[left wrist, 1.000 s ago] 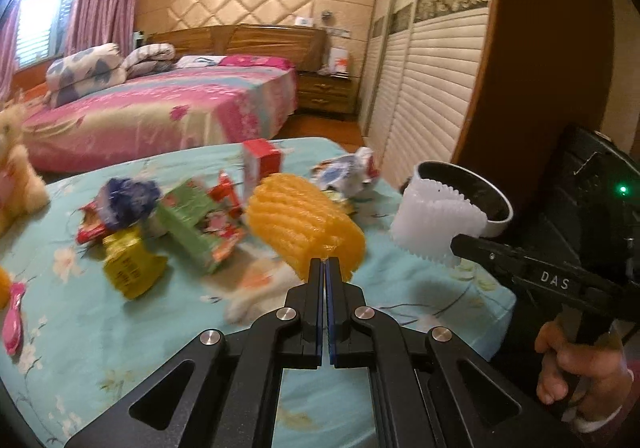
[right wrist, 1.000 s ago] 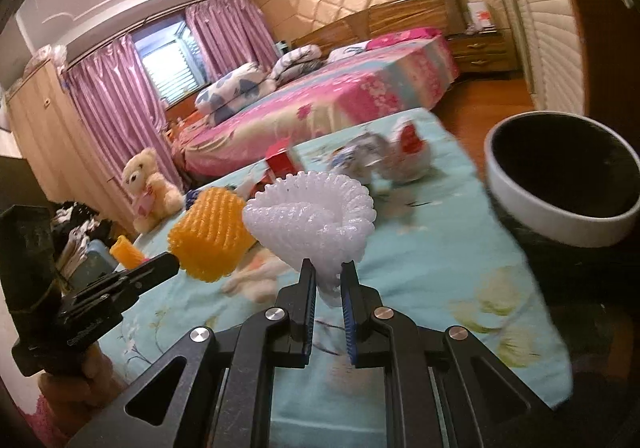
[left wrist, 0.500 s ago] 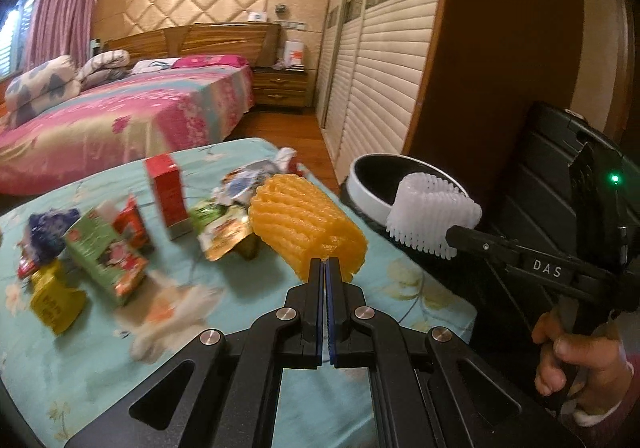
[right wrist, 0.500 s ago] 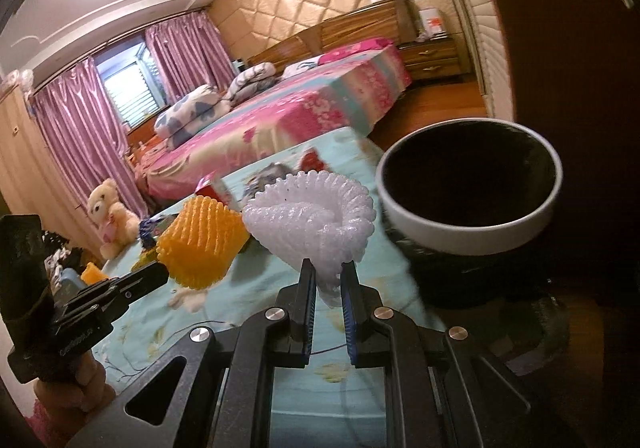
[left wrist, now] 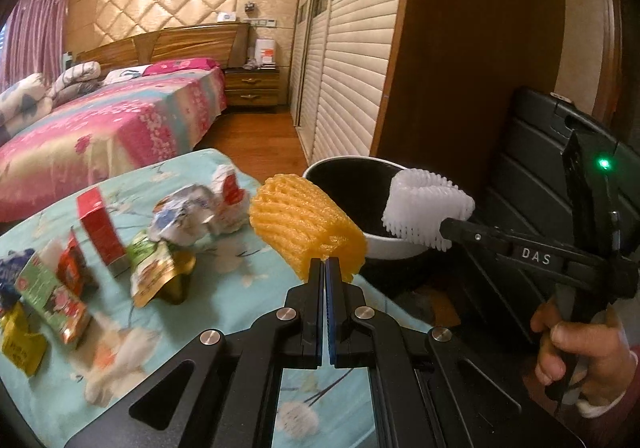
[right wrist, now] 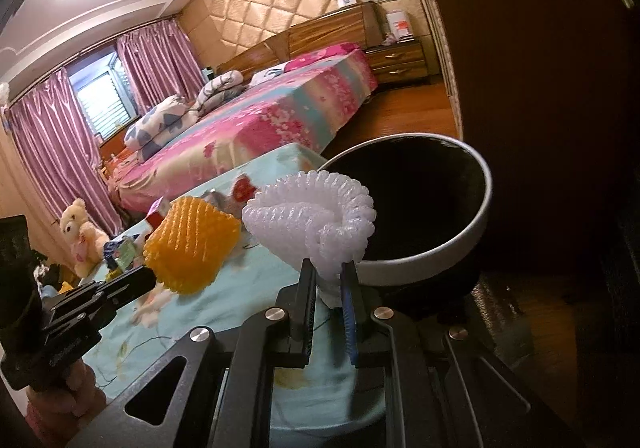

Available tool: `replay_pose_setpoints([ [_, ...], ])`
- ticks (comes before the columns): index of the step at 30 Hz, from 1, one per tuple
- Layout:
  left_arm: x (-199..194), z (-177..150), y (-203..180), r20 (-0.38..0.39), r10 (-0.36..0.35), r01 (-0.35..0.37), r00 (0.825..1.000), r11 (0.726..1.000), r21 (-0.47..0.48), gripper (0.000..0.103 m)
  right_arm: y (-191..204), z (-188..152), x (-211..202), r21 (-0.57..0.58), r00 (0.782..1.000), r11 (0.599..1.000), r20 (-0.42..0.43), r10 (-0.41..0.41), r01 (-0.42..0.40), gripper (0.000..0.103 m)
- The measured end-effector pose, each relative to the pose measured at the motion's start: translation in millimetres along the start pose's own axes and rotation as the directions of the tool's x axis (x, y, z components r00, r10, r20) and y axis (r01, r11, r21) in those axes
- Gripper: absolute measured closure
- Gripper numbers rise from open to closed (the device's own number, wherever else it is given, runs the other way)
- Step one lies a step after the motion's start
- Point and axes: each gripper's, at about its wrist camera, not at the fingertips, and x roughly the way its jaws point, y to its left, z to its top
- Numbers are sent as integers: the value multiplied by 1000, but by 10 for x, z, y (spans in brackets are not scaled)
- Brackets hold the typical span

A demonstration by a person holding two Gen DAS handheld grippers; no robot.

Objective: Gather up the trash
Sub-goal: 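Carry both foam nets over the black bin and open both tools to drop them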

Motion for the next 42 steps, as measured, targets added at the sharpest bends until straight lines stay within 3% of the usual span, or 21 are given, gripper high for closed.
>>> replay_pose_setpoints([
  [22,824,425,-325,-32,-36,38,999,998,59,103,-404,335,167,41,996,995,-15,-86,86,91],
  [39,1163,519,-383,-73,-42,47,996,997,67,103,-523,430,279,49,994,994,-54,-98,101,87],
  [42,1190,513,-377,-88,-42,47,995,997,53,87,-533,458,301,47,993,993,-63,-104,107,83],
])
